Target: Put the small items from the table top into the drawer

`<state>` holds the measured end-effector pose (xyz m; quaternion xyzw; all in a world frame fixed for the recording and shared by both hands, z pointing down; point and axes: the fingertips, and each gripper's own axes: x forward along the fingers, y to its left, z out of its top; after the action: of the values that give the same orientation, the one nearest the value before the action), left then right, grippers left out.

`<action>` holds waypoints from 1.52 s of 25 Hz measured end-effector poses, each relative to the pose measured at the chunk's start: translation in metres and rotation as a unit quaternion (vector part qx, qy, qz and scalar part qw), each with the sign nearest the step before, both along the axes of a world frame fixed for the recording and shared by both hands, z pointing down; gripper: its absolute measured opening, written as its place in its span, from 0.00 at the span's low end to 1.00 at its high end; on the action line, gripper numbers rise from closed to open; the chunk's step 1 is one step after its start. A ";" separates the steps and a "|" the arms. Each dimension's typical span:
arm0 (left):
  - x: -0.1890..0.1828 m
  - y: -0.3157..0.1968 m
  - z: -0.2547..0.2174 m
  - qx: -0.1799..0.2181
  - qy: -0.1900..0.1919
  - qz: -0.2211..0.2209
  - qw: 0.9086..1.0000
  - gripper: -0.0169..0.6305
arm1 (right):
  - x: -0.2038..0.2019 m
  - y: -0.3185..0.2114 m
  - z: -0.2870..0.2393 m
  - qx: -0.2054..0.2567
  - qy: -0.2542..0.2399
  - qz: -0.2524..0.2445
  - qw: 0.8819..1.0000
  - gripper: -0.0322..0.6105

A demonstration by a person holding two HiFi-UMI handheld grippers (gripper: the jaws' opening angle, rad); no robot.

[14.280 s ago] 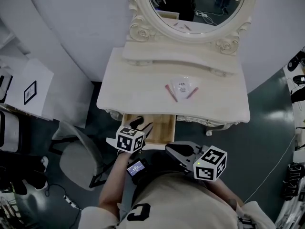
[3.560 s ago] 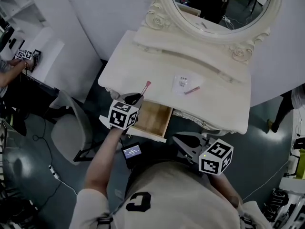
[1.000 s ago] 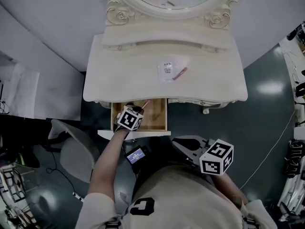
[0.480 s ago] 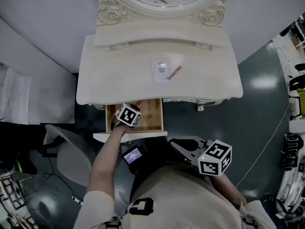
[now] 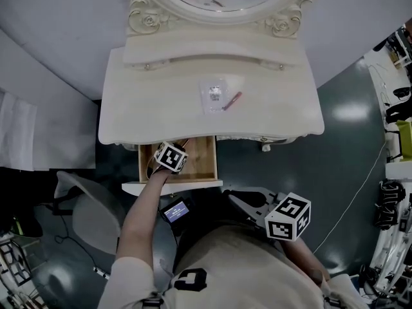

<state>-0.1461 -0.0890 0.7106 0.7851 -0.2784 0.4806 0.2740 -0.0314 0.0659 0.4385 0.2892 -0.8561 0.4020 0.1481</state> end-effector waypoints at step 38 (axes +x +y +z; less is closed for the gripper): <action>-0.002 -0.006 -0.149 0.109 0.160 -0.113 0.974 0.33 | -0.033 -0.007 -0.009 0.020 -0.017 -0.043 0.999 0.10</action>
<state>-0.1484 -0.0953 0.5616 0.8407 -0.3685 0.2810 0.2800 -0.0642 0.0584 0.4290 0.2482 -0.8780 0.3827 0.1453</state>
